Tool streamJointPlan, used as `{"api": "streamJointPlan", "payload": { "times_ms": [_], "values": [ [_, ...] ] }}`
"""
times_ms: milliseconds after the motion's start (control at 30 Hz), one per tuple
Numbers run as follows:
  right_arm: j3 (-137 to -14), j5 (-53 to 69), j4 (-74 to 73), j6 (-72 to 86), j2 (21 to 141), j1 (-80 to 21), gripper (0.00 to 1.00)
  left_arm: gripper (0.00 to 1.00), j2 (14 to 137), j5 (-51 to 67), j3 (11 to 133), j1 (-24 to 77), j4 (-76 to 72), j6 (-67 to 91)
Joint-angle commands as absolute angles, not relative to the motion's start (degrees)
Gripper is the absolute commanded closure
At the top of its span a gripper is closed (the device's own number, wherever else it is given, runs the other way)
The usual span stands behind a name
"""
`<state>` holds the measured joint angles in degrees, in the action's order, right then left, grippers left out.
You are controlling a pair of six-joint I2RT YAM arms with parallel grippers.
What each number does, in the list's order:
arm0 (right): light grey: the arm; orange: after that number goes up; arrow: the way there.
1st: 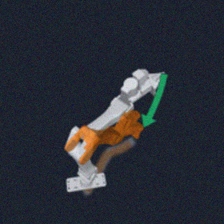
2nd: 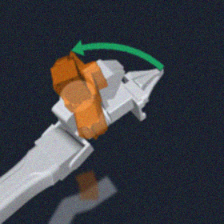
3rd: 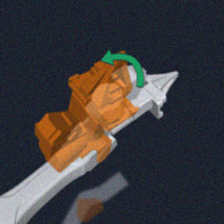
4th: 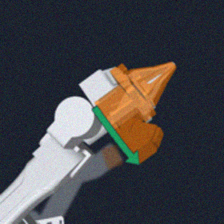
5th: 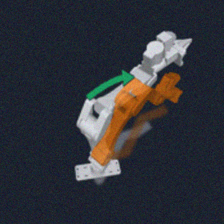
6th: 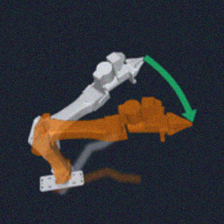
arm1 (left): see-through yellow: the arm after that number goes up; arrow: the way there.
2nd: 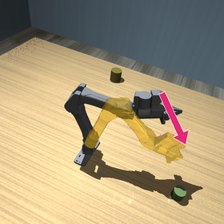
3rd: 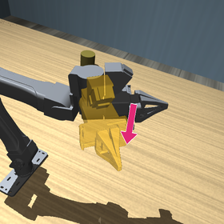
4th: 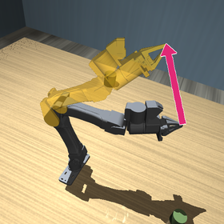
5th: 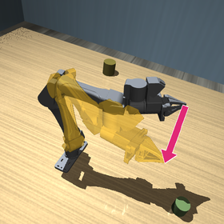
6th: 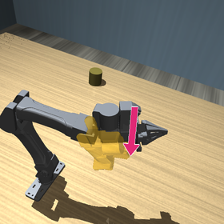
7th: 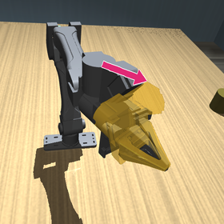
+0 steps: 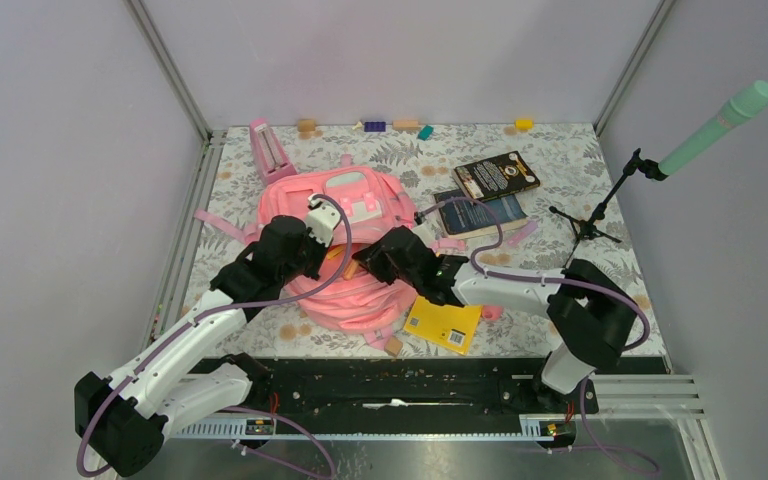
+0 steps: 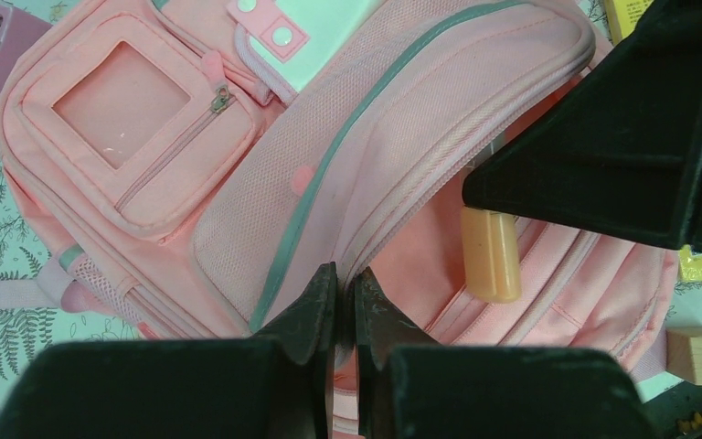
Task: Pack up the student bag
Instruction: Place the stationery in the student bag.
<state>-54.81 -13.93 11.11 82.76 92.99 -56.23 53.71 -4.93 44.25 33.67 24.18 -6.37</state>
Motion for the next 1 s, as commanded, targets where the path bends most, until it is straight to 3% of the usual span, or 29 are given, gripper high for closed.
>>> {"api": "streamJointPlan", "payload": {
  "times_ms": [0,267,300,400,500,700,967],
  "values": [
    [-58.28,-22.05,14.91,85.68,95.57,-57.08,1.00,1.00,51.92,-3.67,47.48,33.66,21.08,-5.36],
    [-62.13,-23.55,14.60,84.08,98.94,-58.61,0.97,1.00,51.95,-4.24,47.24,33.64,20.89,-5.61],
    [-62.18,-23.85,14.53,83.84,99.05,-58.74,0.93,1.00,51.90,-4.30,47.20,33.66,20.89,-5.62],
    [-61.67,-24.09,14.80,83.44,99.44,-58.79,0.67,1.00,51.73,-4.14,47.20,33.64,20.79,-5.62],
    [-60.13,-23.89,17.14,82.97,99.42,-58.82,0.56,1.00,51.76,-3.96,47.20,33.66,20.74,-5.63],
    [-57.13,-24.95,21.66,79.92,97.65,-59.18,0.47,1.00,51.77,-4.04,47.11,33.66,20.70,-5.63],
    [-54.76,-27.01,22.21,73.95,93.52,-60.09,0.48,1.00,51.93,-4.09,47.11,33.62,20.65,-5.63]
  ]
}}
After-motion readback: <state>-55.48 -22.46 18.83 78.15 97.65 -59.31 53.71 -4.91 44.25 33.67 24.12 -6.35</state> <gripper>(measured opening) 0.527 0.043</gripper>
